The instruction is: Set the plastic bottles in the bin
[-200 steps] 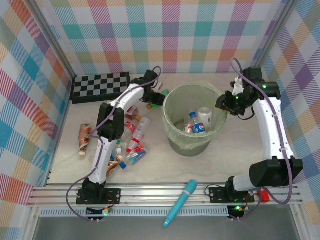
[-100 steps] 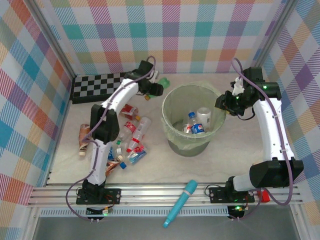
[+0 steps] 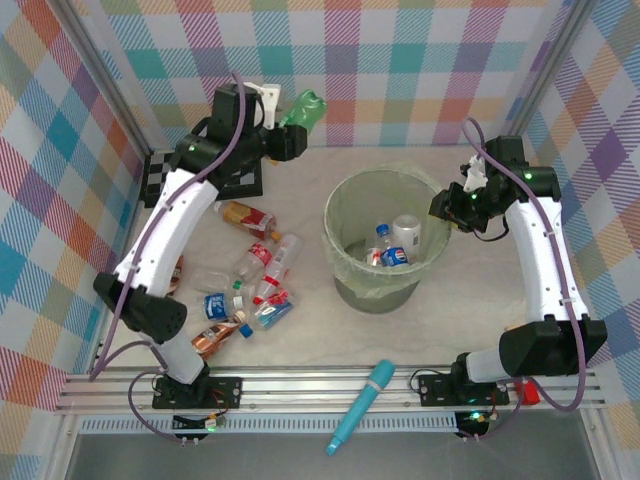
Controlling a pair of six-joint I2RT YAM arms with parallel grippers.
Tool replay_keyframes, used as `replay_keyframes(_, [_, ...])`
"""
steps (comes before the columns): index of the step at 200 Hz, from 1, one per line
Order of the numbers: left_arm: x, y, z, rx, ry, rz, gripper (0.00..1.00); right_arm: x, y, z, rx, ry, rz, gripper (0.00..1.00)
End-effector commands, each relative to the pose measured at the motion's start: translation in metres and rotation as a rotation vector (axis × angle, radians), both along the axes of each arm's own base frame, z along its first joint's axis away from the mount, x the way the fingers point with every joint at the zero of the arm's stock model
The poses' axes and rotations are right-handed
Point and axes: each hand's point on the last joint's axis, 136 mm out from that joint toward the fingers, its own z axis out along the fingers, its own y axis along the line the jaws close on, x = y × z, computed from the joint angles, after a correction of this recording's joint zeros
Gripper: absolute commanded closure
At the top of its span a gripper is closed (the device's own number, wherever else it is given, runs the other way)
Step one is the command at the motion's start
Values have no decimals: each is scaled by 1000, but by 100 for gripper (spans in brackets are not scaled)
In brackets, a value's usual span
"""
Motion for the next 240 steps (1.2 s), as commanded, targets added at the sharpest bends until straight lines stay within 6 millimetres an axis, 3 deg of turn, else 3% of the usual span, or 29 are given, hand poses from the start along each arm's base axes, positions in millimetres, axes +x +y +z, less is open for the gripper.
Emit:
replay_keyframes(1, [-49,-27,7,-3,28,-95,52,-4,8,6,46,-11,14,63])
replay_keyframes(26, [-82,-54,7,-35,78,-176,58,-5,7,3,41,-7,13,63])
replay_keyframes(70, [-115,-81,-35,23,219,-223,61,-9,5,3,24,-3,9,63])
replay_keyframes(101, [-119,-85,-58,52,269,-223,60,-11,4,1,19,2,12,63])
replay_keyframes(126, [-122,-91,-62,47,283,-242,60,-13,3,0,12,3,14,63])
replay_keyframes(194, [-124,-116,-22,-134,218,-286,60,-14,2,-4,5,13,15,63])
replay_keyframes(209, [-124,-123,-28,-137,243,-301,61,-14,3,-4,9,13,16,63])
replay_keyframes(240, [-122,-129,-61,-81,316,-286,60,-13,3,-4,12,10,15,63])
